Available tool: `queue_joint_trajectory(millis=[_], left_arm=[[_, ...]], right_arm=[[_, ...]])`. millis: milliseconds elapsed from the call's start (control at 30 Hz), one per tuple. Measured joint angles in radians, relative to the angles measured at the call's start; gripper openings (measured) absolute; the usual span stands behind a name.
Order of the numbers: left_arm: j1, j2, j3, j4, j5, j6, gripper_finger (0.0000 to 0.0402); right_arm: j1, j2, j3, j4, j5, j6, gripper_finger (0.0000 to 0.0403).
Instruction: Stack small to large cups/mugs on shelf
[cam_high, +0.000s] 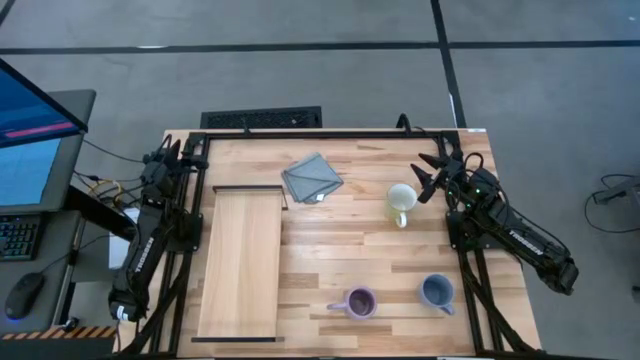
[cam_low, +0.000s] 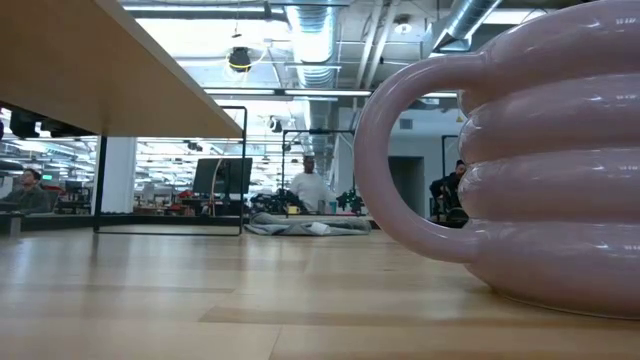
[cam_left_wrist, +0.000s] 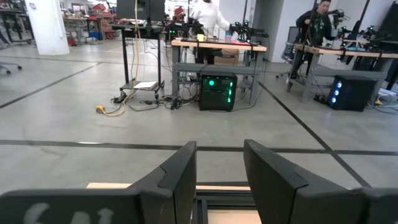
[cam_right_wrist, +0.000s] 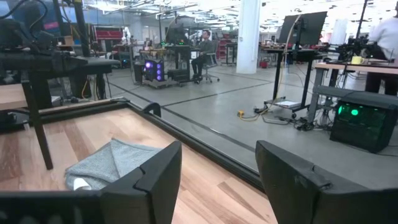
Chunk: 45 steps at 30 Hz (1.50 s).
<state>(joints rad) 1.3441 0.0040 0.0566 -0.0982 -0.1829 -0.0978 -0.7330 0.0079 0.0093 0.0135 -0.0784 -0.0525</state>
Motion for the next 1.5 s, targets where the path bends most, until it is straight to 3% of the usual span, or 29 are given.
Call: queue_joint_trajectory(millis=[1400, 1500], left_arm=[[0.0, 0.0, 0.0, 0.0, 0.0, 0.0, 0.0124], [0.0, 0.0, 0.0, 0.0, 0.0, 0.0, 0.0124]], right_arm=[[0.0, 0.0, 0.0, 0.0, 0.0, 0.0, 0.023], [0.0, 0.0, 0.0, 0.0, 0.0, -0.09, 0.023]])
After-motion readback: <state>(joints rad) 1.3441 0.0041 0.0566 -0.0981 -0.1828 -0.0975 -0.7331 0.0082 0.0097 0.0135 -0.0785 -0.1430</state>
